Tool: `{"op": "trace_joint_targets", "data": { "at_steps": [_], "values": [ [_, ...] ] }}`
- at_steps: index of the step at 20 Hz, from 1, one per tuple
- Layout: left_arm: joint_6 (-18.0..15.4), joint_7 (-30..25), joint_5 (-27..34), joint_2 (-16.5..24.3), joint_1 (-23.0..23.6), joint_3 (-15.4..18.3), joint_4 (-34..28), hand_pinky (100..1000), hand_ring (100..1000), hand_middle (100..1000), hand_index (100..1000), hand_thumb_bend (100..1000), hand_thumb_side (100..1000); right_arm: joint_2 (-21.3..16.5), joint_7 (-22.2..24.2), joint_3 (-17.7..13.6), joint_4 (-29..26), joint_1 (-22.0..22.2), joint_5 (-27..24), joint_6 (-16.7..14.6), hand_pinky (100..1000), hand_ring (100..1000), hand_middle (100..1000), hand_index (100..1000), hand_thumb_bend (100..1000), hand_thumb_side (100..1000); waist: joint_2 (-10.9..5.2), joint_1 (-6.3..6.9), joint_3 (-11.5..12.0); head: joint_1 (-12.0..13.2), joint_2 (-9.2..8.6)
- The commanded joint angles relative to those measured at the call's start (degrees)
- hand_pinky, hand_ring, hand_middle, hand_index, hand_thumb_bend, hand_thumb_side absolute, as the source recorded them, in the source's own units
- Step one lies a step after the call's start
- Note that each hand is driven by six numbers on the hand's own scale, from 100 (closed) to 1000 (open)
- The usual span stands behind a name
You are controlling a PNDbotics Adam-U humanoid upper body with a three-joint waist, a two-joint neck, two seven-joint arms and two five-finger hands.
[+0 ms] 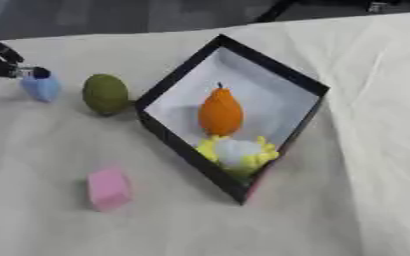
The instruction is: Pick up objects on the table and place them in the box.
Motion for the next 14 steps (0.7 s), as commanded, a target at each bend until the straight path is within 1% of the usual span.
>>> {"op": "trace_joint_targets", "data": {
  "at_steps": [1, 4, 6, 9, 14],
  "values": [
    [0.2, 0.3, -2.0, 1.1, -1.4, 0.0, -0.1, 862, 849, 769, 829, 816, 659, -1.1, 0.3, -0.3, -0.6, -0.8, 0.4, -0.2, 901, 743, 832, 916, 100, 527, 0.12, 0.74, -0.2, 0.2, -0.73],
    [1.0, 1.7, -4.5, 1.0, -1.4, 0.3, 0.6, 864, 857, 784, 847, 809, 614, -1.1, 0.5, -0.2, -0.7, -1.0, 0.5, -0.2, 902, 743, 832, 917, 100, 527, 0.40, 0.91, -0.5, 0.6, -0.85],
    [2.0, 3.2, -6.1, 0.7, -1.5, 0.7, 1.1, 866, 862, 789, 853, 812, 606, -1.1, 0.5, -0.2, -0.6, -1.0, 0.5, -0.2, 902, 743, 833, 917, 100, 527, 0.53, 0.99, -0.7, 0.8, -0.82],
    [3.2, 4.9, -7.0, 0.2, -1.8, 1.0, 1.9, 865, 862, 790, 854, 809, 611, -1.0, 0.7, -0.2, -0.6, -1.1, 0.5, -0.1, 902, 743, 833, 917, 100, 527, 0.65, 1.11, -0.9, 1.0, -0.77],
    [4.0, 6.1, -7.4, -0.1, -2.0, 1.1, 2.7, 856, 853, 780, 851, 800, 616, -1.0, 0.9, -0.2, -0.6, -1.1, 0.6, 0.0, 903, 744, 833, 917, 100, 528, 0.78, 1.27, -1.0, 1.2, -0.90]
  ]
}}
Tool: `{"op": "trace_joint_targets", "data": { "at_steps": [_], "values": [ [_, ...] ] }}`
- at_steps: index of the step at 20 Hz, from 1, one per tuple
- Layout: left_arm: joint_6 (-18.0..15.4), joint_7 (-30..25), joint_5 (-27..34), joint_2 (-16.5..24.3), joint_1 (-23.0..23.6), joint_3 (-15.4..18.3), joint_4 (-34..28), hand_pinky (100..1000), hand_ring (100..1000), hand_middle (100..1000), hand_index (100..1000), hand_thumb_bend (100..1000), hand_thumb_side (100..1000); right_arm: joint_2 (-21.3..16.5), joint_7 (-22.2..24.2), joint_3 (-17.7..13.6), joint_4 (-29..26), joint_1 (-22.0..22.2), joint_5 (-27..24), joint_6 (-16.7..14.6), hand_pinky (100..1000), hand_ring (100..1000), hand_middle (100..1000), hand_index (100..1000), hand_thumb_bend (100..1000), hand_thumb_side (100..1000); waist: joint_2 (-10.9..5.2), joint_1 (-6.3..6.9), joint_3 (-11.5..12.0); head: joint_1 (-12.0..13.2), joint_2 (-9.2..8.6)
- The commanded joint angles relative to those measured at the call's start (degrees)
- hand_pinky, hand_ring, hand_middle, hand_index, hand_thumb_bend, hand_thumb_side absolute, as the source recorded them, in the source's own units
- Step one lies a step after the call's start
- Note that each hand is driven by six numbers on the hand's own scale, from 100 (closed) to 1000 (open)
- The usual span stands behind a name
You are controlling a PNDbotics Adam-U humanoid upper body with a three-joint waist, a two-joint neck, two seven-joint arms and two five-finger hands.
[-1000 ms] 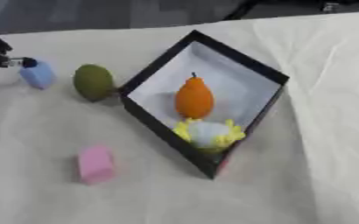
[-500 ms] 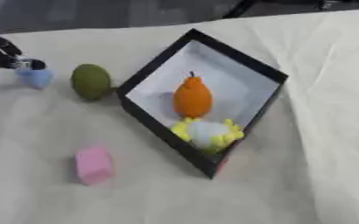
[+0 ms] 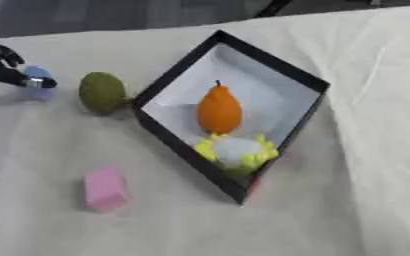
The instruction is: Pick up objects on the table and place them in the box.
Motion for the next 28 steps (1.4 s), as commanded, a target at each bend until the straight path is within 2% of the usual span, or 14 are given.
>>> {"op": "trace_joint_targets", "data": {
  "at_steps": [1, 4, 7, 9, 14, 16, 19, 20, 22, 24, 28],
  "values": [
    [0.4, 0.9, -0.3, 1.2, -1.4, 0.6, -0.1, 853, 850, 777, 850, 796, 618, -1.0, 0.4, -0.2, -0.5, -0.6, 0.2, -0.1, 903, 744, 833, 917, 100, 528, 0.05, 0.63, -0.1, 0.2, -0.67],
    [0.7, 0.9, 0.3, 1.1, -1.3, 0.8, 0.4, 828, 819, 740, 835, 742, 643, -1.0, 0.5, -0.3, -0.5, -0.5, 0.3, -0.1, 903, 744, 833, 917, 100, 528, 0.10, 0.69, -0.1, 0.2, -0.80],
    [1.0, 0.6, 1.1, 1.0, -1.2, 0.7, 0.7, 799, 787, 700, 817, 682, 621, -0.9, 0.5, -0.3, -0.5, -0.5, 0.3, -0.1, 903, 744, 834, 918, 100, 528, 0.18, 0.69, -0.1, 0.3, -0.89],
    [1.0, 0.1, 1.5, 0.9, -1.2, 0.6, 1.0, 771, 756, 657, 798, 602, 570, -0.9, 0.5, -0.3, -0.4, -0.4, 0.3, -0.1, 903, 744, 834, 918, 100, 528, 0.22, 0.66, -0.1, 0.4, -0.82],
    [0.2, -2.9, 1.6, 0.9, -1.5, 0.0, 1.4, 743, 713, 608, 762, 384, 370, -0.9, 0.6, -0.4, -0.3, -0.2, 0.3, -0.1, 904, 745, 834, 918, 100, 528, 0.14, 0.59, 0.1, 0.4, -0.52],
    [-0.2, -4.2, 1.4, 0.9, -1.7, -0.2, 1.4, 737, 706, 603, 756, 367, 348, -0.9, 0.6, -0.4, -0.3, -0.1, 0.4, -0.1, 904, 745, 834, 918, 100, 528, 0.06, 0.56, 0.2, 0.4, -0.43],
    [-0.9, -6.0, 1.1, 0.8, -2.0, -0.4, 1.5, 690, 647, 550, 713, 292, 256, -0.9, 0.6, -0.5, -0.2, 0.1, 0.4, -0.1, 905, 745, 834, 919, 100, 527, -0.21, 0.48, 0.4, 0.4, -0.19],
    [-1.1, -6.5, 1.1, 0.8, -2.1, -0.4, 1.4, 677, 632, 535, 697, 237, 182, -0.9, 0.5, -0.5, -0.2, 0.2, 0.3, -0.1, 905, 745, 834, 919, 100, 527, -0.28, 0.46, 0.4, 0.4, -0.11],
    [-1.5, -7.3, 1.7, 0.7, -2.3, -0.5, 0.9, 663, 608, 510, 671, 153, 100, -0.9, 0.6, -0.5, -0.1, 0.4, 0.3, -0.1, 905, 745, 834, 919, 100, 527, -0.49, 0.42, 0.5, 0.3, 0.07],
    [-2.0, -7.8, 3.2, 0.8, -2.4, -0.8, -0.4, 656, 595, 494, 655, 100, 100, -0.9, 0.6, -0.6, 0.0, 0.6, 0.3, -0.1, 905, 745, 834, 919, 100, 527, -0.76, 0.39, 0.7, 0.1, 0.26],
    [-2.6, -7.7, 6.4, 1.6, -2.7, -1.9, -4.7, 641, 559, 456, 615, 100, 100, -1.0, 0.6, -0.6, 0.2, 1.0, 0.3, -0.1, 905, 745, 834, 920, 100, 527, -1.40, 0.44, 1.2, -0.4, 0.66]
  ]
}}
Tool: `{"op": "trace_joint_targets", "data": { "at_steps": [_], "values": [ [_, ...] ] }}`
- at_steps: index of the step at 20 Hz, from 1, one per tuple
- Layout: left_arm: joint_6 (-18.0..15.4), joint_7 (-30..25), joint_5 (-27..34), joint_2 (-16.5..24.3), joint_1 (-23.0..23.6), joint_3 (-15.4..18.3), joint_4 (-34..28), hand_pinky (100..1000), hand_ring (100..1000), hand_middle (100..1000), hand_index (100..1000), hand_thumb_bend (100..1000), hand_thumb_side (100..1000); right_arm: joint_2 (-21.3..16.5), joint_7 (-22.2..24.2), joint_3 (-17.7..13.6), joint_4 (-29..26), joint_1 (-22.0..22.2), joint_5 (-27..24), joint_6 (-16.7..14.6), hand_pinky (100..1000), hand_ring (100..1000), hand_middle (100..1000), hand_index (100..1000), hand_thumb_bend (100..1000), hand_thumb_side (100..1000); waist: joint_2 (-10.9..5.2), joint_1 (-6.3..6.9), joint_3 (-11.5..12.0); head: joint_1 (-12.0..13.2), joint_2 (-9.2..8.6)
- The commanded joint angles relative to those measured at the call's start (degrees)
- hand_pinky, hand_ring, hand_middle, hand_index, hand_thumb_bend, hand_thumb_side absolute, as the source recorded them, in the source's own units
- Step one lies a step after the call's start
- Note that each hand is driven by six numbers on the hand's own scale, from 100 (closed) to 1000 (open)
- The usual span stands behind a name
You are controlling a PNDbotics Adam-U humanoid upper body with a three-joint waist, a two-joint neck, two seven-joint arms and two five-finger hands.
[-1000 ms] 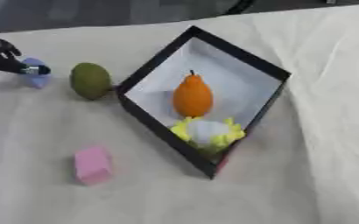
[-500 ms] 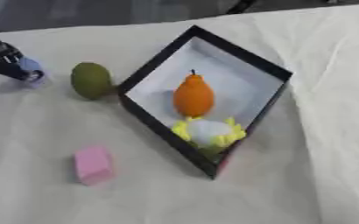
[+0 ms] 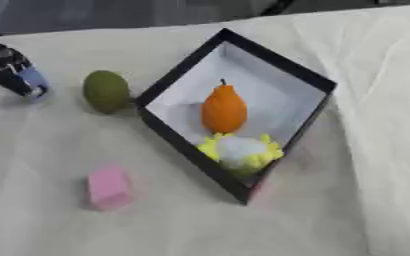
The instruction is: Pick up objects on the table and place them in the box.
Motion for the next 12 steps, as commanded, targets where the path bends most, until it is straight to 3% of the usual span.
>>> {"op": "trace_joint_targets", "data": {
  "at_steps": [1, 7, 12],
  "values": [
    [-0.8, 0.0, 2.6, 2.4, -1.4, -0.9, -4.7, 640, 555, 452, 610, 100, 100, -1.1, 0.1, -0.6, -0.3, 0.0, 0.3, -0.1, 905, 745, 834, 920, 100, 527, -1.83, 0.42, 0.3, -0.6, 0.36],
    [-3.3, -0.8, 8.1, 4.1, -2.7, -3.6, -16.1, 644, 546, 432, 593, 100, 100, -1.5, 0.1, -0.6, -0.3, 0.3, 0.1, -0.2, 906, 746, 834, 920, 100, 525, -2.75, 0.52, 0.5, -1.3, 0.55],
    [-7.0, -2.2, 13.1, 4.8, -4.4, -7.9, -30.2, 647, 545, 431, 577, 100, 100, -2.1, -0.1, -0.7, -0.4, 0.0, -0.1, -0.5, 905, 747, 833, 919, 100, 523, -3.09, 0.49, 0.3, -1.1, 0.28]
  ]
}}
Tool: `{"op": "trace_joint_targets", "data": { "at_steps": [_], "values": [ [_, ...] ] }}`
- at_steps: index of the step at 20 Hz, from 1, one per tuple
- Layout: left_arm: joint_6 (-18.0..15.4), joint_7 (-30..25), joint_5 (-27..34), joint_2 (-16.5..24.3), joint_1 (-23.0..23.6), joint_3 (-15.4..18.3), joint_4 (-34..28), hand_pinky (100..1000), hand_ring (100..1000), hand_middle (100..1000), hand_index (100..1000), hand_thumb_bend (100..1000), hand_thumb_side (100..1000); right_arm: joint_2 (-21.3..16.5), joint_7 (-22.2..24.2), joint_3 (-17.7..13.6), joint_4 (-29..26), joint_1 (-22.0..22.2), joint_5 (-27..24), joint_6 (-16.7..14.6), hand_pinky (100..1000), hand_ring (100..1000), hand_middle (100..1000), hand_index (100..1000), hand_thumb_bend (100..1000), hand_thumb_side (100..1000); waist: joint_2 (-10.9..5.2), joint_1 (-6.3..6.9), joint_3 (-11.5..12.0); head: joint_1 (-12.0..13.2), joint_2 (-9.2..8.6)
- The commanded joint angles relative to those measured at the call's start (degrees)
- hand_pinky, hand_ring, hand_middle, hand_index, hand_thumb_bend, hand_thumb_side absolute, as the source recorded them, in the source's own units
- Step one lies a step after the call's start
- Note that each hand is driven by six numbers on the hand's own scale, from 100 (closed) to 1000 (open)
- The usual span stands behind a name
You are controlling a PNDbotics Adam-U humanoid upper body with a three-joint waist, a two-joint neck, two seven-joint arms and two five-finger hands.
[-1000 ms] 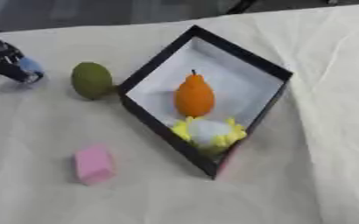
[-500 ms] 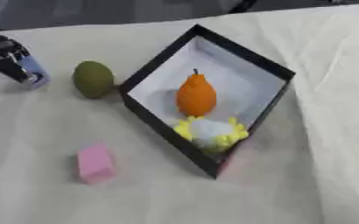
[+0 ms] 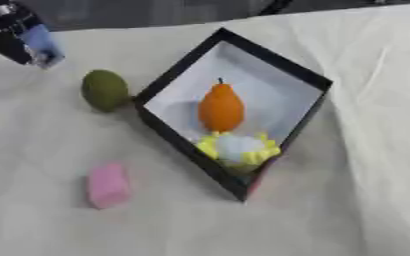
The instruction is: Pick up objects on the table and place them in the box.
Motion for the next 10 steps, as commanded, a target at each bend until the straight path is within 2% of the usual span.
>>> {"op": "trace_joint_targets", "data": {
  "at_steps": [1, 6, 10],
  "values": [
    [-3.2, -1.0, 2.6, 2.8, -1.8, -3.2, -10.4, 642, 537, 425, 558, 100, 100, -2.2, -0.1, -0.7, -0.6, -0.9, -0.1, -0.4, 905, 747, 833, 919, 100, 523, -2.31, 0.52, -0.1, 0.1, -0.26],
    [-8.5, -4.3, 5.1, 4.6, -2.2, -10.6, -26.4, 646, 542, 428, 555, 168, 100, -2.7, -0.4, -0.7, -0.9, -1.4, -0.4, -0.6, 905, 747, 834, 919, 100, 523, -2.14, 0.76, -0.5, 0.3, -0.93],
    [-11.0, -6.5, 7.9, 5.8, -1.9, -14.6, -33.8, 649, 545, 429, 554, 175, 100, -2.7, -0.4, -0.6, -0.9, -1.5, -0.5, -0.5, 906, 747, 834, 920, 100, 523, -2.04, 0.99, -0.6, 0.5, -1.19]
  ]
}}
